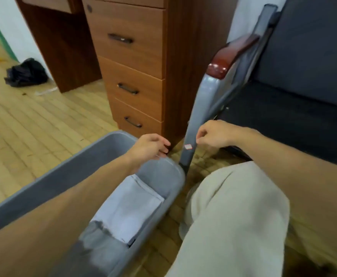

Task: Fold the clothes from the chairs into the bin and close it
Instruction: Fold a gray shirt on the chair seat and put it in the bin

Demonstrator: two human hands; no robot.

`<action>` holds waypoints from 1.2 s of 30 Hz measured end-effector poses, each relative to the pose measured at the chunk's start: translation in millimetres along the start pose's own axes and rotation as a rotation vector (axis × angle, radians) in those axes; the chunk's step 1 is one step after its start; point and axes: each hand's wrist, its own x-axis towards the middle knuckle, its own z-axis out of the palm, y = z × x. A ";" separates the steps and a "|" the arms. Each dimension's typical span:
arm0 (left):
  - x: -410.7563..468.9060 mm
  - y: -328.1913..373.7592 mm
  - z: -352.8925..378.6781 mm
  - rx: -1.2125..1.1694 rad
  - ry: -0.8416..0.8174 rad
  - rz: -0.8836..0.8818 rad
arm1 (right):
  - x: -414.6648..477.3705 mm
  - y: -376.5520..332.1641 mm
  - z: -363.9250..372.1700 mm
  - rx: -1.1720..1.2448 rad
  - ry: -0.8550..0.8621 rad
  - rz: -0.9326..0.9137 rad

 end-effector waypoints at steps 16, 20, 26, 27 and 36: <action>73.2 184.4 300.7 0.429 -0.576 0.419 | -162.4 279.4 -39.7 0.353 0.489 0.532; 64.7 185.3 361.6 0.516 -0.694 0.513 | -186.2 317.1 -36.5 0.279 0.380 0.618; 45.1 154.3 425.8 0.555 -0.763 0.584 | -212.0 350.2 -41.3 0.225 0.416 0.755; 41.2 154.2 434.0 0.557 -0.795 0.579 | -215.1 356.0 -39.1 0.225 0.436 0.790; 11.6 160.5 486.6 0.465 -0.840 0.658 | -263.5 394.0 0.1 -0.071 0.412 1.176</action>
